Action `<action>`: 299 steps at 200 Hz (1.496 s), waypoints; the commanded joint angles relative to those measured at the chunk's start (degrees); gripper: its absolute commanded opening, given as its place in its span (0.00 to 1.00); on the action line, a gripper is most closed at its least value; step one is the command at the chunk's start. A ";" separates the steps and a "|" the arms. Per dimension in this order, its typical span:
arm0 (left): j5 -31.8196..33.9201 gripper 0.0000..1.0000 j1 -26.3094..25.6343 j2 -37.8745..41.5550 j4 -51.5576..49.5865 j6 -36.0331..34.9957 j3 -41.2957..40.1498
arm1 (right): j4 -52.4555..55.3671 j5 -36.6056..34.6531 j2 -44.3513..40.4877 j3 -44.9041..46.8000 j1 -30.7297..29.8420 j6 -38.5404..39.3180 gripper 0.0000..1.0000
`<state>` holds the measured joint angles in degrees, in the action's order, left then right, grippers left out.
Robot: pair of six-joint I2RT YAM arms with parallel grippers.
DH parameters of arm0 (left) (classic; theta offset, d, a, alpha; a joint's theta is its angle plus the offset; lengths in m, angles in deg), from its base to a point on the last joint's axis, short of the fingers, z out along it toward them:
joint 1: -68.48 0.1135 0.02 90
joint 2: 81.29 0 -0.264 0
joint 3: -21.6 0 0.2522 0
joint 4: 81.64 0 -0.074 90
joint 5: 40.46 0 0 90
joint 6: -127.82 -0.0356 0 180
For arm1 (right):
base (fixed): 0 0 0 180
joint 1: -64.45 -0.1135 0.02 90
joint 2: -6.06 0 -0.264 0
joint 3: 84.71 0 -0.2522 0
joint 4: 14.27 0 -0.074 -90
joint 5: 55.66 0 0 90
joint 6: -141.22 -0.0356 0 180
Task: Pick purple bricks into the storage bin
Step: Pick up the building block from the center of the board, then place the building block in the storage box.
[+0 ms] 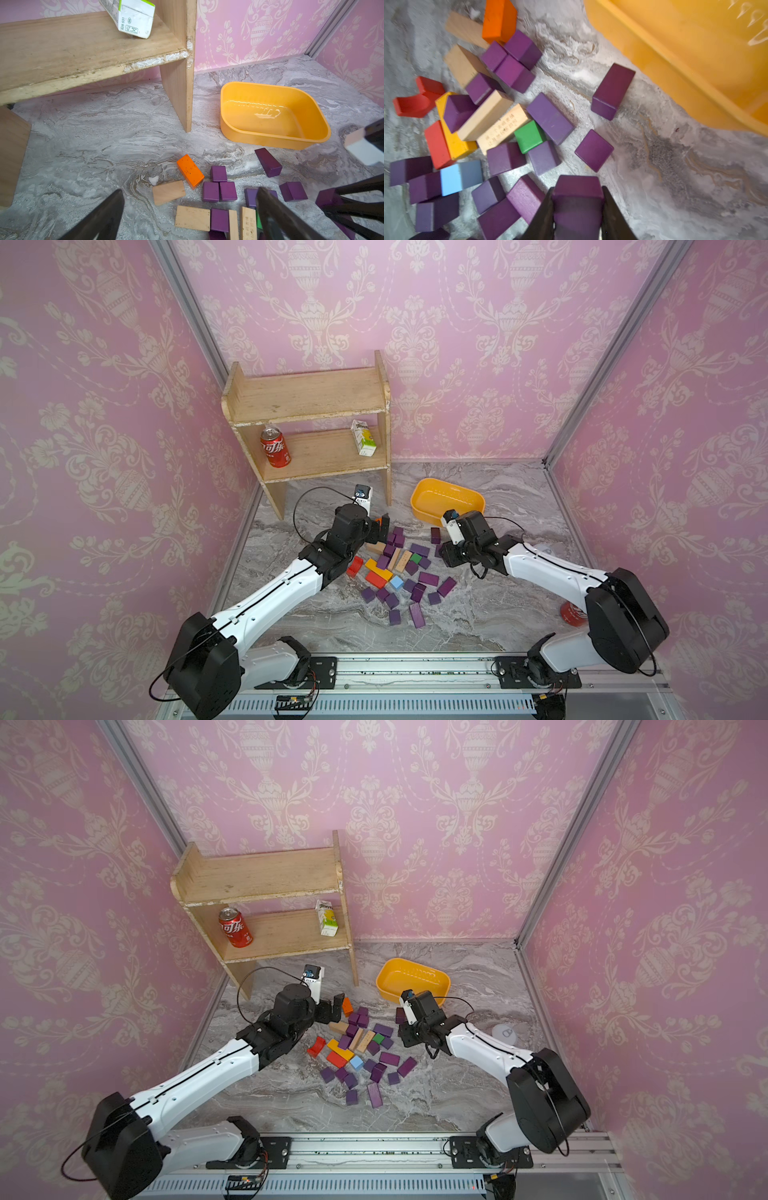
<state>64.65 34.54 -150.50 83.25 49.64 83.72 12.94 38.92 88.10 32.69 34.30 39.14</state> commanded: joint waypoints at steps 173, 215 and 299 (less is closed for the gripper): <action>2.25 0.99 5.96 7.54 -8.71 9.67 -1.19 | 10.31 0.22 29.31 -43.19 10.85 3.84 0.30; 3.87 0.99 5.96 9.44 -7.70 7.82 -2.03 | 13.18 -3.26 31.43 -50.10 11.28 4.89 0.58; 11.76 0.99 5.98 20.41 -6.30 3.57 -1.06 | 7.03 -14.13 13.73 -40.92 12.84 7.40 1.00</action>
<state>71.71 40.18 -133.85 73.44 55.17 84.07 23.67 28.04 109.08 -13.03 46.76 45.90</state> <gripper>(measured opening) 0.991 0.998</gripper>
